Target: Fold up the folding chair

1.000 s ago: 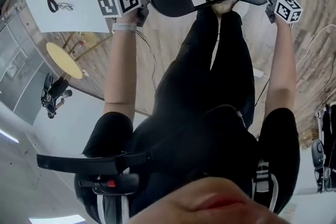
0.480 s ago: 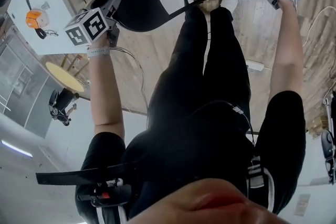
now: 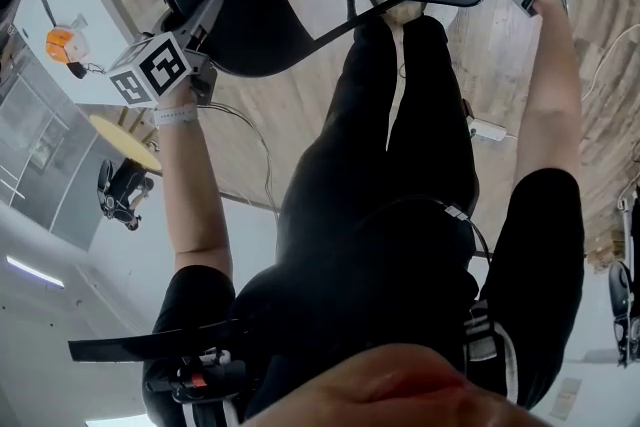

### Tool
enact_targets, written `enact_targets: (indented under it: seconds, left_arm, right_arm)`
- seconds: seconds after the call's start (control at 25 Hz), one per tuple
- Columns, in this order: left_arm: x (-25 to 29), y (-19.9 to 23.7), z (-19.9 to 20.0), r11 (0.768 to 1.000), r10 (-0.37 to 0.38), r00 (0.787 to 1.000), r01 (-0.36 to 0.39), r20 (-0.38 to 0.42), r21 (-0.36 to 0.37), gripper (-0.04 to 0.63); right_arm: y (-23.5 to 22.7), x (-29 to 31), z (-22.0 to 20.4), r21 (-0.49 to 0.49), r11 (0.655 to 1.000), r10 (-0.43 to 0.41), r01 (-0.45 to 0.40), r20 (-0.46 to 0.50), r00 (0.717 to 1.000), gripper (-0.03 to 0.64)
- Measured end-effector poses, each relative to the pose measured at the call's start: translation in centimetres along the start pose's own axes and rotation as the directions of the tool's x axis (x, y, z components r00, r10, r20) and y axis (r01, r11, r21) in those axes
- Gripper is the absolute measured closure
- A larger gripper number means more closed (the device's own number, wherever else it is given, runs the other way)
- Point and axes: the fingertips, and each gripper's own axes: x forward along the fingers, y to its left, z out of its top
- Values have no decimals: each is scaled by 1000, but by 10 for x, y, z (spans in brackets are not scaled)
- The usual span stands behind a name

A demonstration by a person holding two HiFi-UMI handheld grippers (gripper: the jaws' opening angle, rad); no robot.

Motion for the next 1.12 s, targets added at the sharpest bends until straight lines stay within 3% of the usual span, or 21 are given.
enact_targets:
  seconds: [0.2, 0.36, 0.56, 0.72, 0.96, 1.12]
  left_arm:
    - [6, 0, -5, 999, -29, 999, 29, -28, -14, 430]
    - [3, -2, -4, 998, -59, 998, 58, -16, -33, 469]
    - [0, -6, -4, 996, -76, 997, 76, -15, -46, 492]
    - [-7, -6, 0, 997, -68, 998, 67, -12, -40, 499]
    - [-4, -7, -2, 993, -94, 996, 93, -11, -68, 513]
    - [-9, -12, 5, 996, -81, 997, 81, -4, -46, 525]
  right_arm:
    - [0, 12, -4, 20, 998, 59, -59, -23, 998, 313]
    - [3, 16, -6, 63, 986, 153, -152, -15, 988, 313]
    - [13, 26, -11, 140, 949, 286, -282, -10, 958, 314]
    - [33, 27, 0, 84, 914, 400, -398, -10, 916, 367]
    - [25, 29, -4, 103, 924, 373, -369, -29, 927, 376]
    - [49, 31, 0, 99, 910, 408, -402, -57, 911, 382]
